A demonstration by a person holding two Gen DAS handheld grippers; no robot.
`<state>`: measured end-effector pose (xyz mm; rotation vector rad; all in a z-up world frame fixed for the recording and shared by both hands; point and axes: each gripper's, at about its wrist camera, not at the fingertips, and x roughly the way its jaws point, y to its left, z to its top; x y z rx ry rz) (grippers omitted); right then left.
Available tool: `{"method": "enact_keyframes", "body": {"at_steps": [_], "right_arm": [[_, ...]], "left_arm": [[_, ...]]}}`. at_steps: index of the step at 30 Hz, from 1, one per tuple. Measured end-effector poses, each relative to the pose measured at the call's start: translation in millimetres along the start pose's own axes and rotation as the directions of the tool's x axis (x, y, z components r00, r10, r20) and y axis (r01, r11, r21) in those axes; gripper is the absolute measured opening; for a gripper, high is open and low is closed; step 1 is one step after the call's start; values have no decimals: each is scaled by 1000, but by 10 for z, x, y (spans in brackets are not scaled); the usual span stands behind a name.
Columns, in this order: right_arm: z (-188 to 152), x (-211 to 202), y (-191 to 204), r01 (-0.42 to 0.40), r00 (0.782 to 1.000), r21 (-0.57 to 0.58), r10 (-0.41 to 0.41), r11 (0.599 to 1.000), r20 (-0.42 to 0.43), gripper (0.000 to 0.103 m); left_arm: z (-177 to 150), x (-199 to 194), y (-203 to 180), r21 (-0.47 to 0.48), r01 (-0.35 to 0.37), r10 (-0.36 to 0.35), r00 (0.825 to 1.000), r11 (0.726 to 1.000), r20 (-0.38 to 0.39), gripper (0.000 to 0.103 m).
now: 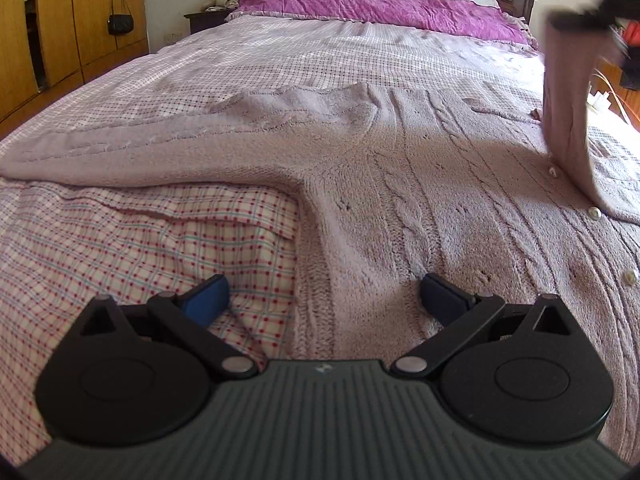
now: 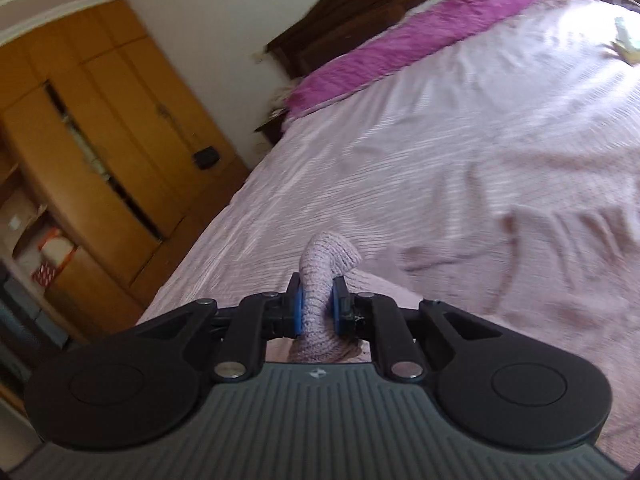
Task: Fold small clothes
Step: 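Grasp the cardigan sleeve cuff with the right gripper and lift it, then lay the sleeve across the cardigan body and open the right gripper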
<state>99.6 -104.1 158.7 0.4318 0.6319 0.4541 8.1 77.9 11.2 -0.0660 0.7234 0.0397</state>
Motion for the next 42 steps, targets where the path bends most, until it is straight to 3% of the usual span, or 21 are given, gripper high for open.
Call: {"method": "enact_keyframes", "body": {"at_steps": [5,11,14,17,19,24,32,38,42], "right_arm": [[-212,506,371,38,995,-93,-46,995,-87,15],[-424,996,431,99,978,-122,-119,988,-172,18],[-467,1037,374,106,979,-60,-115,993,-169,35],[-497,804,254,46,990,-17,-48,999,-136,52],[-488,649,194,32,993,-12,-33,999,-111,58],[-516,162,-6,67,995,-74,-73,995,-74,59],[-794,-661,-587,214,976,-129,-218,968,-21,59],[-1146,-1031,-939,309,950,-128,-312,942,-3,59],[-1333,-1121,-1104,330,943,-77,-331,941,-13,59]], "left_arm": [[-11,-9,-13,2,-1,1,1000,1000,1,103],[-12,-16,-16,-2,2,-2,1000,1000,3,103],[-16,-19,-8,-6,4,-4,1000,1000,7,103],[-18,-19,-10,-3,1,-1,1000,1000,6,103],[-21,-20,-13,-2,0,0,1000,1000,7,103],[-12,-19,-16,-3,1,-1,1000,1000,2,103],[137,-187,129,-47,41,-41,999,998,1,103],[496,-410,485,-94,-77,83,995,993,64,103],[811,-376,892,-206,-168,182,982,964,49,103]]}}
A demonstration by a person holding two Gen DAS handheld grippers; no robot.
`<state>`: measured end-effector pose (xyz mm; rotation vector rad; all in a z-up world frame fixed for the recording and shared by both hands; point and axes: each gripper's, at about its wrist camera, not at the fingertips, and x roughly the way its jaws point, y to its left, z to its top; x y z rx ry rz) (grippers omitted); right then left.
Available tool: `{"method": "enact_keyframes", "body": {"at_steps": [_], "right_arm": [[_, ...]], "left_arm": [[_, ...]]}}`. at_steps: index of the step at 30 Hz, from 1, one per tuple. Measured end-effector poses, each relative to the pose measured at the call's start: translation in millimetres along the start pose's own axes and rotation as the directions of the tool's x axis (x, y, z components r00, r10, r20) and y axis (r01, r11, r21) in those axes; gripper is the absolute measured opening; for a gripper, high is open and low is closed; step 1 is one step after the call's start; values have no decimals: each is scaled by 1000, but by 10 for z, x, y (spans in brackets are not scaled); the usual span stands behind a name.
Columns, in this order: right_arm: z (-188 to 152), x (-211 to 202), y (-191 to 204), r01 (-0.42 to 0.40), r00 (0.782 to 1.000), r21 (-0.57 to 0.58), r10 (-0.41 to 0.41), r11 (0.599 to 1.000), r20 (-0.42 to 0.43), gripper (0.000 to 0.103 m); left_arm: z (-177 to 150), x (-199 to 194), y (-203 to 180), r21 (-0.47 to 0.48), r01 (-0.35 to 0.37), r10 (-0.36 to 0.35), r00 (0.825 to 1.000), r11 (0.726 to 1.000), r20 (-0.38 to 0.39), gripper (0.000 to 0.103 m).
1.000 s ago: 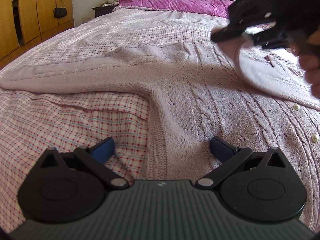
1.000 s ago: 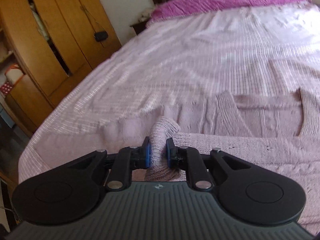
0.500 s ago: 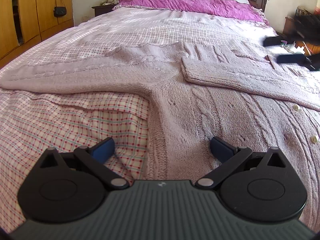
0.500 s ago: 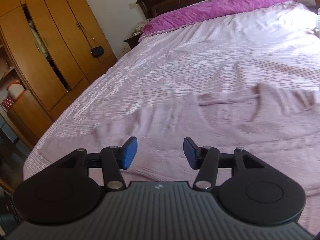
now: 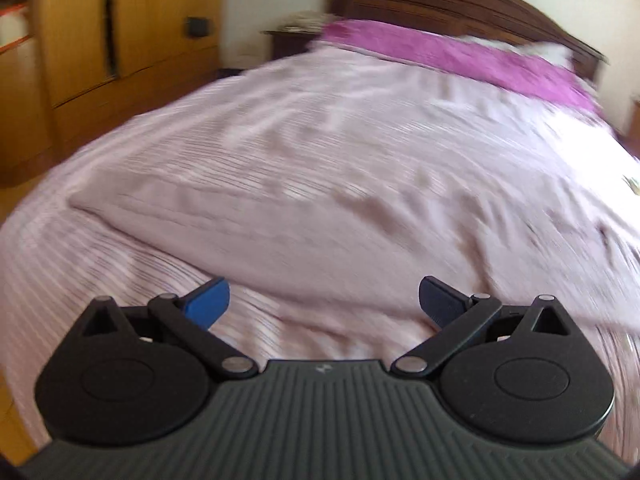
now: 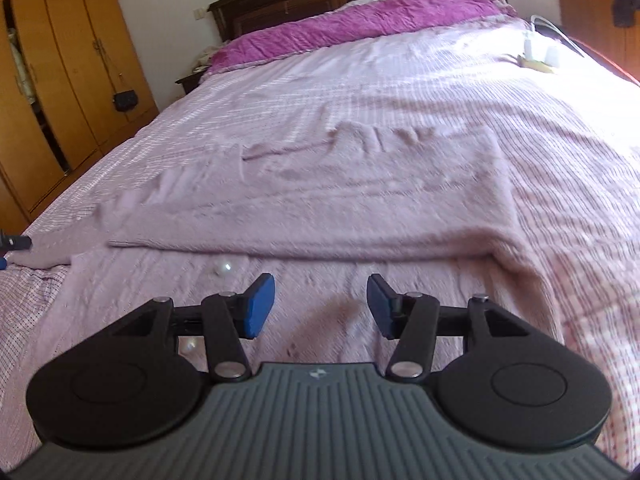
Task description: Fold small clothes
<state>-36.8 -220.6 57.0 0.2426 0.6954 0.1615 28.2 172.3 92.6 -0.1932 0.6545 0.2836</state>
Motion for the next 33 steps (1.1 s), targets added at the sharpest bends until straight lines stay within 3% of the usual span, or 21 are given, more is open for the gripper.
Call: {"method": "enact_keyframes", "body": {"at_steps": [4,11,16,19,23,27,33], "right_arm": [[-138,23,-13,1,1000,27,-2,1000,20,59],[-269,70,-12,-3,998,45,0,999,65,60],[-325,77,57,22,996,8,-23,1000,87,60],[-322,97,110,43,996,-11,-42,999,82,60],[-307,125,142,64,995,-8,-63,998,77,61],[-293,140,150,71,995,-13,-69,997,75,61],[-286,154,143,74,995,-17,-72,997,74,61]], "left_arm": [[311,246,319,-54,-106,105,994,993,-28,103],[573,764,738,-47,-182,180,983,982,-46,103],[622,1205,938,10,-332,332,940,943,-85,103],[645,1379,1119,-31,-384,381,920,923,-89,103],[676,1518,1285,-90,-392,385,919,915,-90,103],[692,1589,1353,-146,-368,358,929,918,-92,103],[594,1338,1250,-158,-382,384,923,910,-21,103]]}}
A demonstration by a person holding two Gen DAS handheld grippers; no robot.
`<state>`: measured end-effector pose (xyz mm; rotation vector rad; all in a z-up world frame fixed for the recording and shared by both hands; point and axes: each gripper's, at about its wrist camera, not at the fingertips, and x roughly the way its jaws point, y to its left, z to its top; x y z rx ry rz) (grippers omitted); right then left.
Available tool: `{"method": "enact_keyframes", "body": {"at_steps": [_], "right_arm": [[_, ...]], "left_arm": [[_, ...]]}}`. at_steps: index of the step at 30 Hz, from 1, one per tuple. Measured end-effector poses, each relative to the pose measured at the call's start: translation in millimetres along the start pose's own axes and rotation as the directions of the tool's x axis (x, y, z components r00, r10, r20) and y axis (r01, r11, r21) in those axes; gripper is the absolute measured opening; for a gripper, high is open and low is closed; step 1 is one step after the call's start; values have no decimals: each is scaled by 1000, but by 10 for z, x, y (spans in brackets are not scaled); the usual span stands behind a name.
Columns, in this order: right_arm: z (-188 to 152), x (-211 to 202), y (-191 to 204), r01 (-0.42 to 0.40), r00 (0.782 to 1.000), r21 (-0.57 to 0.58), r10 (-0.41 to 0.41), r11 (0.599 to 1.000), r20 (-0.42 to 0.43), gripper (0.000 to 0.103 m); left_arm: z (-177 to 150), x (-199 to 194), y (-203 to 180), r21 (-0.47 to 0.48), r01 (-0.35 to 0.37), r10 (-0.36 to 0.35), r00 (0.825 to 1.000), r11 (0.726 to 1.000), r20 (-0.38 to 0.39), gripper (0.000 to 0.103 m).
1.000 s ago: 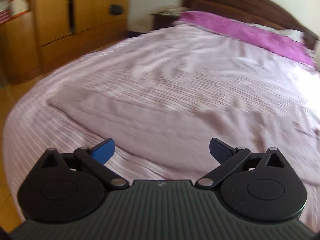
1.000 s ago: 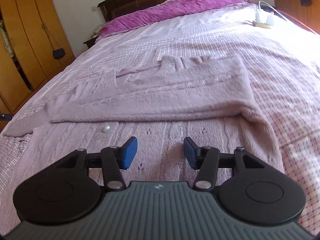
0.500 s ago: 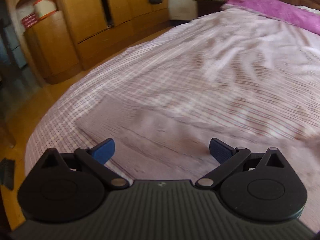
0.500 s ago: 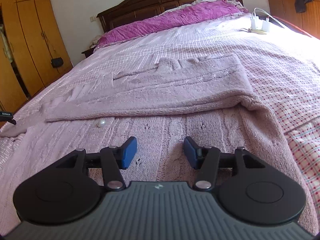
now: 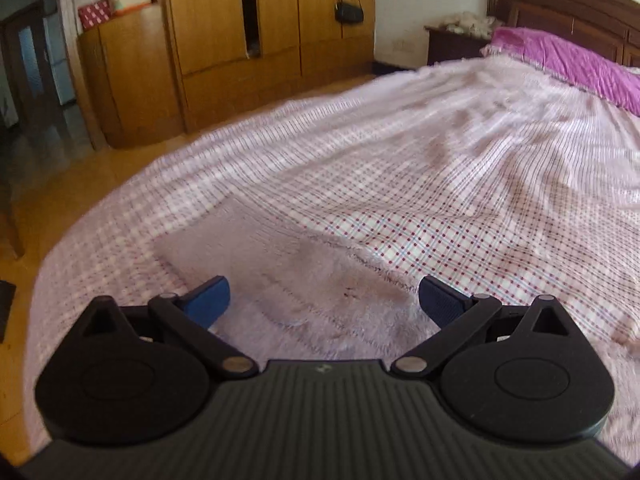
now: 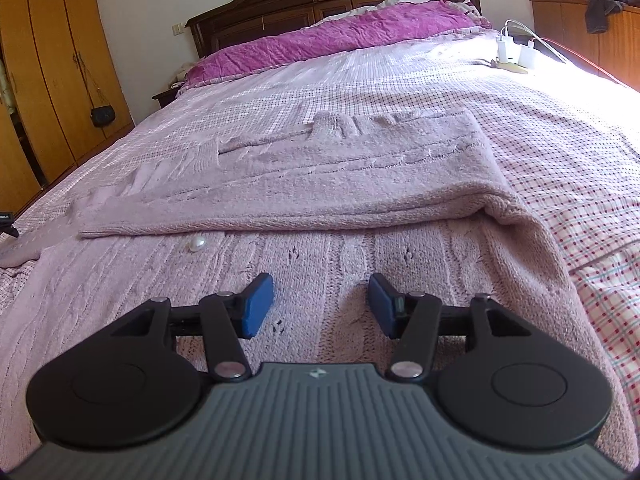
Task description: Fold small clothes
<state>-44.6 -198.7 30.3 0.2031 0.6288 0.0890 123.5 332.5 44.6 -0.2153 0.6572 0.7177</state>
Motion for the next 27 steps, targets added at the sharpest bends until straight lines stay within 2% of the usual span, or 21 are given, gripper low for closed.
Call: {"method": "enact_keyframes", "body": {"at_steps": [3,4,6,8,12,15,18,22,24,27], "right_arm": [[24,14,19,8,1000,-11,-8,1000,-14,61],[37,20,24,10,1000,-8,-10,1000,-20,61],[61,25,20,12,1000,3,-11,1000,-28,61],[74,20,11,10,999,8,-10,1000,-32,61],[93,-23,-4,7,999,32,-6,999,-37,61],[74,-27,-12,5,999,26,-4,1000,-40,61],[86,-1,4,15,999,29,-14,999,-43,61],[75,-2,-3,17,999,31,-16,999,-38,61],[55,-2,-17,15,999,38,-14,999,-29,61],[45,-8,-21,15,1000,35,-14,999,-25,61]], "left_arm": [[-34,-126,74,-86,-39,37,999,995,-26,103],[-47,-167,109,-137,-19,15,999,990,-31,103],[-67,-215,140,-198,92,-101,994,976,-34,103],[-67,-232,69,-195,151,-164,985,969,-53,103],[-89,-225,-110,-150,88,-101,992,985,-79,103],[-126,-252,-142,-200,60,-79,993,978,-87,103],[-163,-316,-161,-281,55,-80,994,958,-79,103],[-202,-361,-249,-309,28,-61,993,951,-98,103],[-261,-427,-281,-349,59,-88,994,935,-69,103],[-301,-444,-394,-309,86,-110,992,947,-59,103]]}}
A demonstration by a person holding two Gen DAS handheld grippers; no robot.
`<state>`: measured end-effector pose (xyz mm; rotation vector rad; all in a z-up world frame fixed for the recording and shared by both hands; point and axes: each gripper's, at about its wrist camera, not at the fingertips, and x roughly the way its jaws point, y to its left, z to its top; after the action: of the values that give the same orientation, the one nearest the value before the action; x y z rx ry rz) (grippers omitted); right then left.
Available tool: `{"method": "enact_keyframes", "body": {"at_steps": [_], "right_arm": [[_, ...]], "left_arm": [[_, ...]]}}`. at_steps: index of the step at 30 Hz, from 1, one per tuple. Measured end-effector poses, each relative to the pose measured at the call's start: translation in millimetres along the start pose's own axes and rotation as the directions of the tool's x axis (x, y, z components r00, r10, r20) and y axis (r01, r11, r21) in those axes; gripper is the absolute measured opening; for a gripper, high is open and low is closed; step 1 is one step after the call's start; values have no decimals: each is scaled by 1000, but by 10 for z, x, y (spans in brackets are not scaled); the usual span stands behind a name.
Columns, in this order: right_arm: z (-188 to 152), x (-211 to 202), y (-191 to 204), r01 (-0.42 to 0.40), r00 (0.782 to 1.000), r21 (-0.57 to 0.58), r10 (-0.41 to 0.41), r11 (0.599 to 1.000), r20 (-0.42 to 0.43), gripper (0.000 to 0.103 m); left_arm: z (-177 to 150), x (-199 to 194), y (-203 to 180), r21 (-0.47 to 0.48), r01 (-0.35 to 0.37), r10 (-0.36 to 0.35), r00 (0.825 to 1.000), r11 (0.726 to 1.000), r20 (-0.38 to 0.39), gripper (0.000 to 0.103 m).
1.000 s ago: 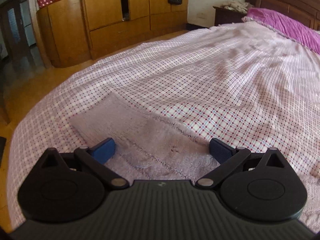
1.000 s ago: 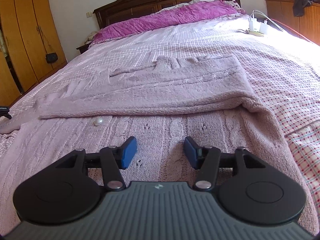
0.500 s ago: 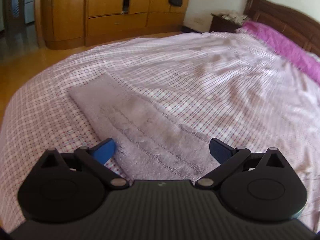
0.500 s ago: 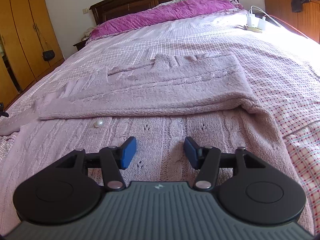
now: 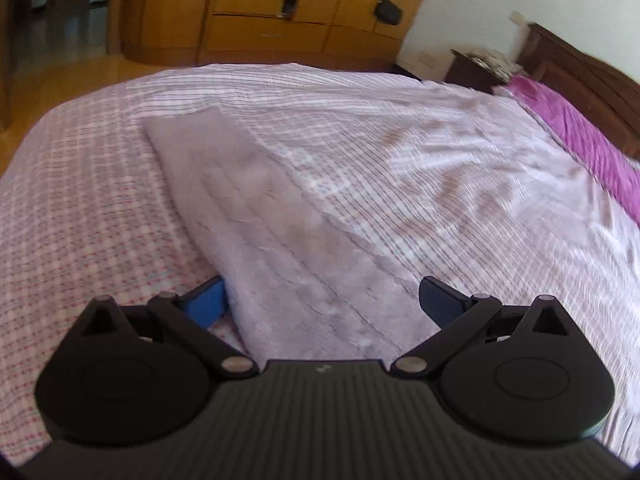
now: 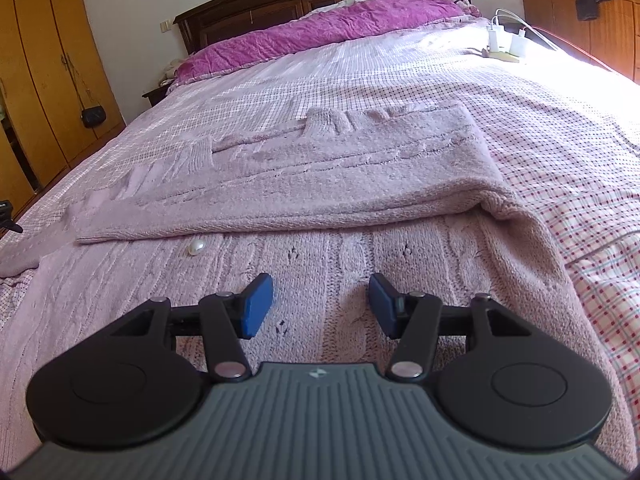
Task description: Fold small clothes
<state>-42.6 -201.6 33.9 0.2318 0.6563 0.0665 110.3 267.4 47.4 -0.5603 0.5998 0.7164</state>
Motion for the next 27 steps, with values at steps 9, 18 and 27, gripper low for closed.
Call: {"method": "enact_keyframes", "body": {"at_steps": [9,18,27], "right_arm": [[-13,-48,-56,-20,1000,37,19,999,18,61],[63,-225,-103,-77,995,84,72,994,66,62],[109,-447,-159,-101,990,90,92,991,105,62]], "left_arm": [[-2,105,38,46,77,-79,995,996,58,66],[55,-461,-32,201,257,-279,956,945,94,10],[-84,-1233,-760,307,430,-485,865,849,129,9]]}}
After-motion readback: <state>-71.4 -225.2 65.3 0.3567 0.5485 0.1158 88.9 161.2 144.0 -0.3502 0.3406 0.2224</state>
